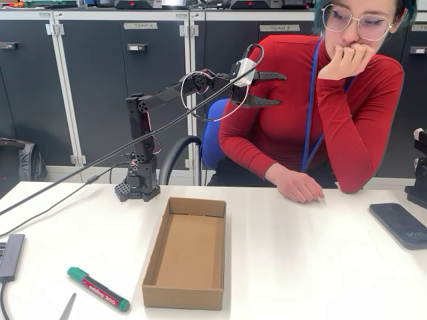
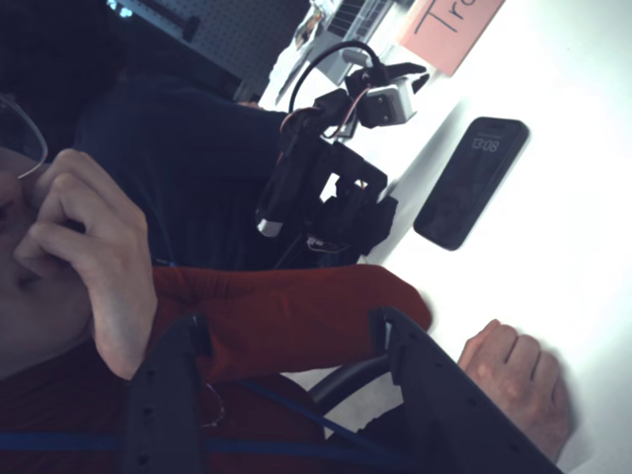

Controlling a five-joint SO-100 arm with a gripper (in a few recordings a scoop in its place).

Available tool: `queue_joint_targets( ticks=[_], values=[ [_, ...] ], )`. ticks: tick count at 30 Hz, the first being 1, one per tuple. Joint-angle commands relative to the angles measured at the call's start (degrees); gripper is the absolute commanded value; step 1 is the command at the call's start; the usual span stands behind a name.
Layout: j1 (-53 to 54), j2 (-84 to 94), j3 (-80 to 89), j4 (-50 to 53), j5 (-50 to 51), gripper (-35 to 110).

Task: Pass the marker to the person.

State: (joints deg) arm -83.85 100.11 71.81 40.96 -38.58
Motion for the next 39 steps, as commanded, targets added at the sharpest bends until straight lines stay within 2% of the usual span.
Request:
queue_joint_targets(
  ticks=[1,39],
  values=[
    [0.18,3.25,-3.25,0.0,-0.35,36],
    [0.7,1.93,-4.48,0.53,-0.35,36]
  ],
)
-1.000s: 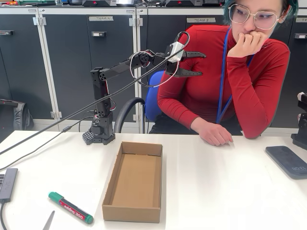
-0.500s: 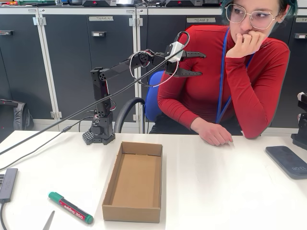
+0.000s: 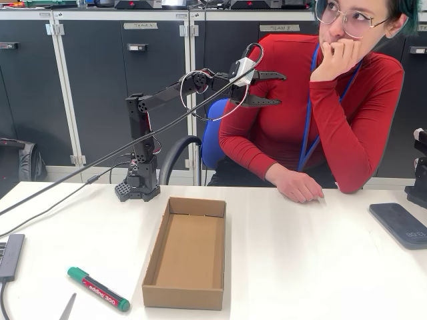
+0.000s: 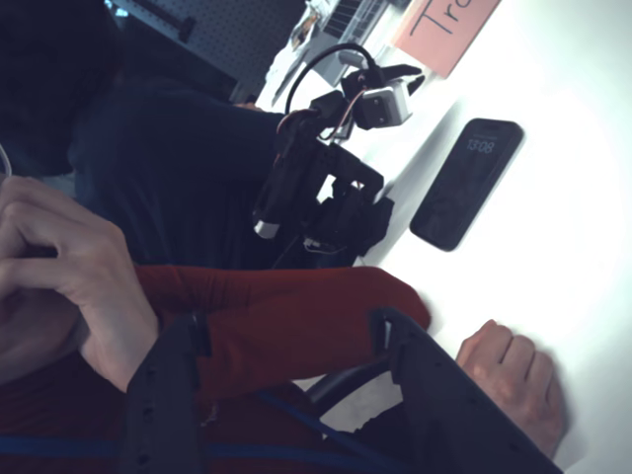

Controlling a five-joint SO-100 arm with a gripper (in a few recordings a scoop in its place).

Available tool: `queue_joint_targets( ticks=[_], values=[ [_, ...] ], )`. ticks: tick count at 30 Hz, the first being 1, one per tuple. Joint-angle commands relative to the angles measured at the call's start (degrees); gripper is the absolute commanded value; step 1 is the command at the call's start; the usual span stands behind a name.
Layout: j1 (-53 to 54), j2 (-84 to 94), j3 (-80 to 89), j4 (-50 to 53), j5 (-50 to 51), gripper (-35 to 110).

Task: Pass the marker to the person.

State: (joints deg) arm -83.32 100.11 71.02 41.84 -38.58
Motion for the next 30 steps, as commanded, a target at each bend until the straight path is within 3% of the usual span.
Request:
queue_joint_targets(
  ticks=[1,30],
  values=[
    [0.18,1.93,-3.69,-0.35,-0.35,36],
    [-0.09,2.29,-4.04,0.7,-0.53,36]
  ],
)
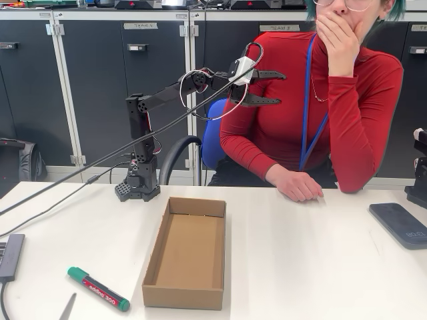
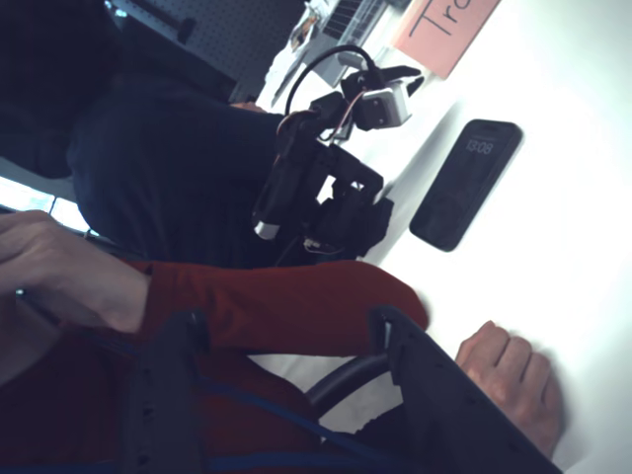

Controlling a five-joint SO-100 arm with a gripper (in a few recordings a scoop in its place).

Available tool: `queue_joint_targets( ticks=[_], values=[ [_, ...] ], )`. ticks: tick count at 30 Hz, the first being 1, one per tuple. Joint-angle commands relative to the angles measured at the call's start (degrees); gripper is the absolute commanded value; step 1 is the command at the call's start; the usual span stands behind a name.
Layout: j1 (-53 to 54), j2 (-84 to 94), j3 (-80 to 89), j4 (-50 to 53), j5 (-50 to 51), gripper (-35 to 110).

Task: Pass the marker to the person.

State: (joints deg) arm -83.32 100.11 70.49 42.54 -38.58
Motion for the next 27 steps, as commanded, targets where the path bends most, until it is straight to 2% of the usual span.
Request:
queue_joint_targets(
  ticks=[1,27],
  values=[
    [-0.09,2.29,-3.52,0.09,-0.53,36],
    [-0.44,2.46,-3.96,1.67,0.26,36]
  ],
)
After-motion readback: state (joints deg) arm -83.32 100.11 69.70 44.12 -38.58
